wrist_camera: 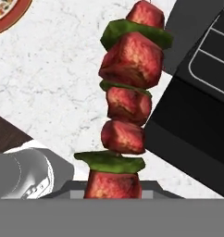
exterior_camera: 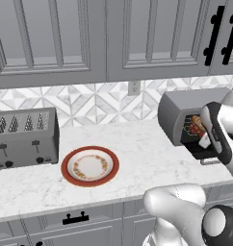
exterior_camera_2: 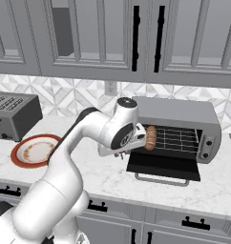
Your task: Pick up the kebab skewer and baguette bread, and place them inside the toaster oven. Close the toaster oven door and start by setting the timer.
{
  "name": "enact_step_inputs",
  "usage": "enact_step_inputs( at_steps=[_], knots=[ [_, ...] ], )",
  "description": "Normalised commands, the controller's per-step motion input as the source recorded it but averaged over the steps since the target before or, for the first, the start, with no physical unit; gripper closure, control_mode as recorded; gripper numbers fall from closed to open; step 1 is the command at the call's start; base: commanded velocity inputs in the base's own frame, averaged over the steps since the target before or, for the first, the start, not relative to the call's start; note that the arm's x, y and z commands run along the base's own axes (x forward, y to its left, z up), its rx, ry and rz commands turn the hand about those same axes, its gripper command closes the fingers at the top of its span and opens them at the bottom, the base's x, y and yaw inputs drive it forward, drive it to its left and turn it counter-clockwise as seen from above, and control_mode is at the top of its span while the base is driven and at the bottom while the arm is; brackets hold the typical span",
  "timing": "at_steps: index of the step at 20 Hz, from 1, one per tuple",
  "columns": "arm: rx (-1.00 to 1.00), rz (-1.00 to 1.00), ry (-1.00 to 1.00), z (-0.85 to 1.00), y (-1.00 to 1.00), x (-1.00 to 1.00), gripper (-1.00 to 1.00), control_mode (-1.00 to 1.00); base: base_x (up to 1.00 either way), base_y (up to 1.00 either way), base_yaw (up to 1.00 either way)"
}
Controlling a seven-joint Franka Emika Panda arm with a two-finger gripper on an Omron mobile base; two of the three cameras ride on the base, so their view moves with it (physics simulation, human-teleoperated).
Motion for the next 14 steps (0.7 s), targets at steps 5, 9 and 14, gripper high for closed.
enact_step_inputs(
  at_steps=[5, 9, 14],
  knots=[
    [0.00, -0.09, 0.07, 0.01, -1.00, 0.29, 1.00, -1.00, 0.00, 0.00, 0.00],
    [0.00, -0.08, 0.00, 0.01, -1.00, 0.27, 1.00, -1.00, 0.00, 0.00, 0.00],
    [0.00, -0.15, 0.00, 0.00, -0.62, 0.33, 1.00, -1.00, 0.00, 0.00, 0.00]
  ],
)
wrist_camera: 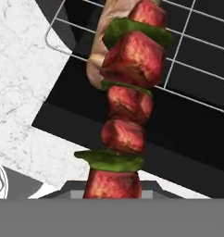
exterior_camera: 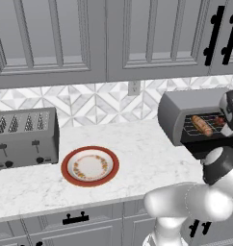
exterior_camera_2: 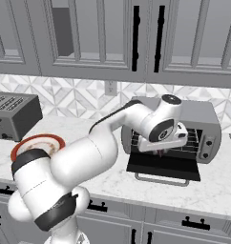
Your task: Pick up the kebab skewer and baguette bread, and place them inside the toaster oven. Close the toaster oven door and start by setting the timer.
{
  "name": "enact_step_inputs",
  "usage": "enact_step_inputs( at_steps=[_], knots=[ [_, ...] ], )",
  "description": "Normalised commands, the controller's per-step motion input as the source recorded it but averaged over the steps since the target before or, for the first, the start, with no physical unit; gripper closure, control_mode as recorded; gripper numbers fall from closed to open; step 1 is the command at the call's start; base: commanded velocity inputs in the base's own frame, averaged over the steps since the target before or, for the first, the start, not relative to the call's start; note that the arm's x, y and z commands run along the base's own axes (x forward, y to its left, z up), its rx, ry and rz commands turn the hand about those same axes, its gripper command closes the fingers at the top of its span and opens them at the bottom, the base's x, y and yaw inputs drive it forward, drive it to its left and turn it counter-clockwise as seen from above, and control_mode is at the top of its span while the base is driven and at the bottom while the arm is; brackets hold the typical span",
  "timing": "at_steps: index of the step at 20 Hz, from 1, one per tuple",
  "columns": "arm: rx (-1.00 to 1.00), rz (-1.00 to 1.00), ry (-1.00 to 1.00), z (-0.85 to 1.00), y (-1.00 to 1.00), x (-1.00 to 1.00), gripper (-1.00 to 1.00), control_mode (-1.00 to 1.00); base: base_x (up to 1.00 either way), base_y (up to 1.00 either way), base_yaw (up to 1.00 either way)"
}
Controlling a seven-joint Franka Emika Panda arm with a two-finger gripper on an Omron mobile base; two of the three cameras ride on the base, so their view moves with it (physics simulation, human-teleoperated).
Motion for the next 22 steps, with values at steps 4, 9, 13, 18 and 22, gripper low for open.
enact_step_inputs(
  at_steps=[4, 9, 13, 18, 22],
  knots=[
    [0.00, -0.10, 0.00, 0.00, -0.20, 0.27, 1.00, -1.00, 0.00, 0.00, 0.00],
    [0.00, -0.06, -0.02, -0.21, -0.11, 0.34, 1.00, -1.00, 0.00, 0.00, 0.00],
    [0.00, -0.04, -0.11, -0.52, -0.07, 0.19, 1.00, -1.00, 0.00, 0.00, 0.00],
    [0.00, -0.01, -0.13, -0.38, -0.16, 0.11, 1.00, -1.00, 0.00, 0.00, 0.00],
    [0.00, 0.00, -0.05, -0.05, -0.19, 0.13, 1.00, -1.00, 0.00, 0.00, 0.00]
  ],
)
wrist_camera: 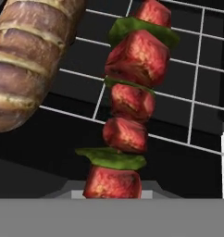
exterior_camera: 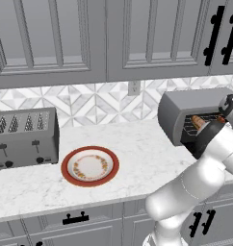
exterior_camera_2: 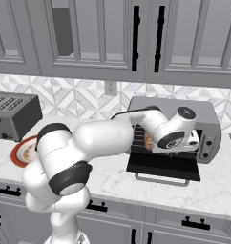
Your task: Pick up the kebab skewer and baguette bread, and place them inside the toaster oven. Close the toaster oven door and start by setting the timer.
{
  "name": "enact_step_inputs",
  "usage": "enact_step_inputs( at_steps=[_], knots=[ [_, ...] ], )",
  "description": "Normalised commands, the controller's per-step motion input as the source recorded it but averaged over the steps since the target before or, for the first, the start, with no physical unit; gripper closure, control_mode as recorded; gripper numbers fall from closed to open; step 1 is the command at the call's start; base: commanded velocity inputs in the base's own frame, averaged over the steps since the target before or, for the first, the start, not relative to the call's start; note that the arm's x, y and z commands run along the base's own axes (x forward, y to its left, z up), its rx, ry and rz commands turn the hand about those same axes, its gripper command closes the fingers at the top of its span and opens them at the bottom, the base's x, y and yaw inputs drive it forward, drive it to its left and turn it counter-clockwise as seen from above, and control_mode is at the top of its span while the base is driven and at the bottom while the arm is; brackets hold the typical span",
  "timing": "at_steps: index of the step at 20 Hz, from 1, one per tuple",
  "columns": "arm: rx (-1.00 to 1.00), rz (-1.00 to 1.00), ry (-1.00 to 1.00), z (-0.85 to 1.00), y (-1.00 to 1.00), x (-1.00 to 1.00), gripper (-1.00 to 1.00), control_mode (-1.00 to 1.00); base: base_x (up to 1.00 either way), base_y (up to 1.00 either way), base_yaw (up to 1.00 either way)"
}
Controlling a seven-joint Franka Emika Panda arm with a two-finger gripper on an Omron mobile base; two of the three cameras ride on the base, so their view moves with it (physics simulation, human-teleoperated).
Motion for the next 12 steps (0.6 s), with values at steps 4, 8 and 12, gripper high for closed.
enact_step_inputs(
  at_steps=[4, 8, 12],
  knots=[
    [0.00, 0.00, 0.00, 0.00, -0.09, 0.06, 1.00, -1.00, 0.00, 0.00, 0.00],
    [0.00, 0.00, 0.00, 0.00, 0.00, 0.22, 1.00, -1.00, 0.00, 0.00, 0.00],
    [0.00, 0.00, 0.00, 0.00, 0.02, 0.35, 1.00, -1.00, 0.00, 0.00, 0.00]
  ],
)
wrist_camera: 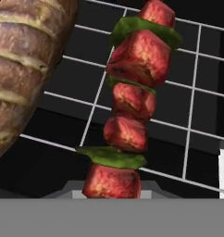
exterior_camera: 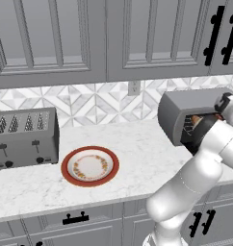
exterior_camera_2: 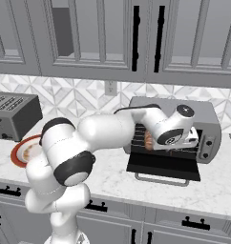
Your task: Pick up the kebab skewer and baguette bread, and place them inside the toaster oven. Close the toaster oven door and start by setting the timer.
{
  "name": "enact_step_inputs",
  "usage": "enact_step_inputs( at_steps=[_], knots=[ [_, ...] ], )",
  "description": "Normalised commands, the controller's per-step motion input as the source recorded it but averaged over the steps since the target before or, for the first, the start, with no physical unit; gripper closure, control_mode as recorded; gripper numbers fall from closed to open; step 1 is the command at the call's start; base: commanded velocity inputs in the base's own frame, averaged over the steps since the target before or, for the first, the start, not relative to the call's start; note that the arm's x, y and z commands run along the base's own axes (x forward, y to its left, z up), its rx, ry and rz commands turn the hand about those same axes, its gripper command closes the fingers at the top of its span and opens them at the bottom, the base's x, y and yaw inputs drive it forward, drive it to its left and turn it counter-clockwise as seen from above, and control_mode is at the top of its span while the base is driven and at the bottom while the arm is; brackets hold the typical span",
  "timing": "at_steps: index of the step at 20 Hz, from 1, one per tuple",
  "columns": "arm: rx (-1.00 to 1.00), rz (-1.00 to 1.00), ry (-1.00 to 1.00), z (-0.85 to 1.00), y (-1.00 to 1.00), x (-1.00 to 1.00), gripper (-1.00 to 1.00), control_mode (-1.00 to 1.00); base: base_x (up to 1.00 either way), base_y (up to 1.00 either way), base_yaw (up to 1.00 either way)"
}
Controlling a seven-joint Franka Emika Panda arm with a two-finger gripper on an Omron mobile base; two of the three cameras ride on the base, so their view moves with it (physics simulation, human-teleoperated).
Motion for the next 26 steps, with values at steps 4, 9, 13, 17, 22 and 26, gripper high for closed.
enact_step_inputs(
  at_steps=[4, 9, 13, 17, 22, 26],
  knots=[
    [-0.02, 0.00, 0.00, -0.01, 0.04, 0.31, 1.00, -1.00, 0.00, 0.00, 0.00],
    [-0.04, 0.00, 0.00, 0.00, 0.00, 0.17, 1.00, -1.00, 0.00, 0.00, 0.00],
    [-0.04, 0.00, 0.00, 0.00, -0.01, 0.10, 1.00, -1.00, 0.00, 0.00, 0.00],
    [-0.03, 0.00, 0.00, -0.02, 0.00, 0.16, 1.00, -1.00, 0.00, 0.00, 0.00],
    [-0.01, 0.00, -0.04, -0.19, 0.00, 0.08, 1.00, -1.00, 0.00, 0.00, 0.00],
    [0.00, 0.00, -0.06, -0.16, 0.00, 0.02, 1.00, -1.00, 0.00, 0.00, 0.00]
  ],
)
